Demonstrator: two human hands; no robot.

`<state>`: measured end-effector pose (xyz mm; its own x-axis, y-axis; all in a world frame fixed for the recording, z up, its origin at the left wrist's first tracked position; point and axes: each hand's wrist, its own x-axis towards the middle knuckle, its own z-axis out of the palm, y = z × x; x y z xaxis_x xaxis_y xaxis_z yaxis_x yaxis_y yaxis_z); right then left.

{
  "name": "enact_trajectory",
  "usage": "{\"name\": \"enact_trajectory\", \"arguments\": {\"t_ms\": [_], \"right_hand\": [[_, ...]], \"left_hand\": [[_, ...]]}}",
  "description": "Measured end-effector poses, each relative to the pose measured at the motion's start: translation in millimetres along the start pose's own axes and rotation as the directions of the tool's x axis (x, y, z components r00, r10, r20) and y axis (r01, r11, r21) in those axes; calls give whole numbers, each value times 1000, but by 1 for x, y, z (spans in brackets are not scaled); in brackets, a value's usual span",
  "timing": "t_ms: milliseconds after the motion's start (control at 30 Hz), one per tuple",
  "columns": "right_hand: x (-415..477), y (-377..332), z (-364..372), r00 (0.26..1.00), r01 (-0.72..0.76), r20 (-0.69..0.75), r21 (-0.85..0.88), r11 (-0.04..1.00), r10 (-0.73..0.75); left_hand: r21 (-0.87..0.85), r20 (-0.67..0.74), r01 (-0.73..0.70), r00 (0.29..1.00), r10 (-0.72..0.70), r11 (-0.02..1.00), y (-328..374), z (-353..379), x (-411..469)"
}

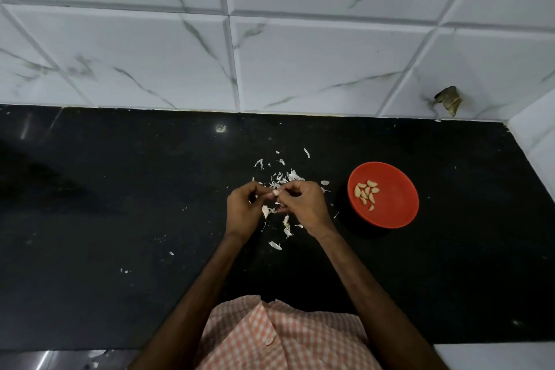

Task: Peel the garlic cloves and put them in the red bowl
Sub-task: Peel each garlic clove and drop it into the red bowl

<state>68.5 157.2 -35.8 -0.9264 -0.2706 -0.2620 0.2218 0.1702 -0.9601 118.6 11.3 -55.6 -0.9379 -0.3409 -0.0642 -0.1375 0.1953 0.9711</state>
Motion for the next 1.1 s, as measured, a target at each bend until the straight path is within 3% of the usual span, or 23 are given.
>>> {"name": "enact_trajectory", "arguments": {"t_ms": [100,267,333,467,567,733,933,1100], "right_hand": [[-4,-3,1,999,43,-13,12,999,-43],[-3,-4,-1,1000,-12,29,92,996,10],[-3,-6,-2,1000,-17,24,104,994,15],[-5,-10,-2,998,61,-14,12,998,-61],[-4,-12,-1,994,93,-45,-53,994,-95],[-4,-14,0,991,121,-44,-79,990,-124],[-1,-16,4,983,168,-50,-149,974,-177],[-3,-20,8,991,122,-38,-88,989,-126]], "left_hand": [[-126,20,30,999,-28,992,2,1,0],[-286,37,137,991,-132,948,10,1,-3],[-263,35,121,993,-116,957,11,1,-3],[8,-2,-38,999,38,999,9,4,-3],[91,-7,-98,995,99,991,14,7,-6],[60,-10,-91,996,91,994,20,8,-6],[39,-123,-163,978,167,986,22,9,-8],[-135,-153,-46,988,25,990,26,10,-8]]}}
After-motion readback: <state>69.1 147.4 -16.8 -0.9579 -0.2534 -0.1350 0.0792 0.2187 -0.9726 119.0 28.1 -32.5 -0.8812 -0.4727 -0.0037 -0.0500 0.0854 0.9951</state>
